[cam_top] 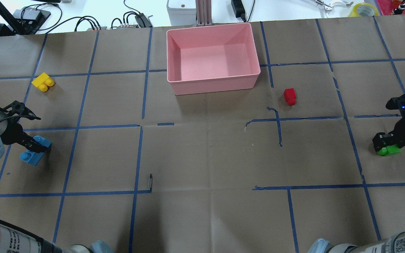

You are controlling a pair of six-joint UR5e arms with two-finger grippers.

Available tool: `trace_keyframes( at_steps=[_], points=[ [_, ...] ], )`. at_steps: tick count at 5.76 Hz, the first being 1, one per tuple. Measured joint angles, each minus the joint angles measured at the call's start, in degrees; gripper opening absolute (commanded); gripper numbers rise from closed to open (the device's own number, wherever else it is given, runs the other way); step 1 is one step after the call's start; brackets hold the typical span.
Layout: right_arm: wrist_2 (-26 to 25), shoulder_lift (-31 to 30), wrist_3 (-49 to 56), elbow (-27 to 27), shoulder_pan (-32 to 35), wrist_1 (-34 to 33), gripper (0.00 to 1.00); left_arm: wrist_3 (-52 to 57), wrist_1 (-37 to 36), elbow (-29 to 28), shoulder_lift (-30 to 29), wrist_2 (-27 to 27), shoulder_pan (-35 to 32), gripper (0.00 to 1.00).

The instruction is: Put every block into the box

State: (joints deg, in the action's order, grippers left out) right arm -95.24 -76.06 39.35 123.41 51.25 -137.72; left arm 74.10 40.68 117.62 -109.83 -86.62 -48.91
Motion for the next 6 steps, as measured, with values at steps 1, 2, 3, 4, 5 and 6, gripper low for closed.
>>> trace_keyframes(
  at_steps=[1,2,3,4,5,6],
  points=[
    [-0.8,-2.4,0.0,-3.3,0.2,5.4,0.05,0.0,-0.1,-0.2,0.4,0.0,-0.1,0.30],
    [-1.3,-5.4,-0.1,-9.2,1.2,13.2,0.05,-0.1,-0.1,-0.4,0.6,0.0,-0.2,0.13],
    [-1.5,-7.2,-0.2,-18.0,4.2,21.9,0.05,-0.3,-0.1,-0.6,0.9,-0.1,-0.4,0.01],
    [-0.1,-7.0,-0.5,-26.6,8.9,28.2,0.05,-1.1,0.2,-1.3,1.7,-0.4,-0.6,0.00],
    [4.8,-4.6,-1.7,-33.9,14.9,31.1,0.05,-2.7,2.2,-3.0,3.6,-0.6,-1.4,0.00],
    [12.5,0.4,-5.3,-40.6,22.0,31.6,0.05,-5.6,8.7,-6.7,6.6,-1.3,-3.3,0.00]
  ],
)
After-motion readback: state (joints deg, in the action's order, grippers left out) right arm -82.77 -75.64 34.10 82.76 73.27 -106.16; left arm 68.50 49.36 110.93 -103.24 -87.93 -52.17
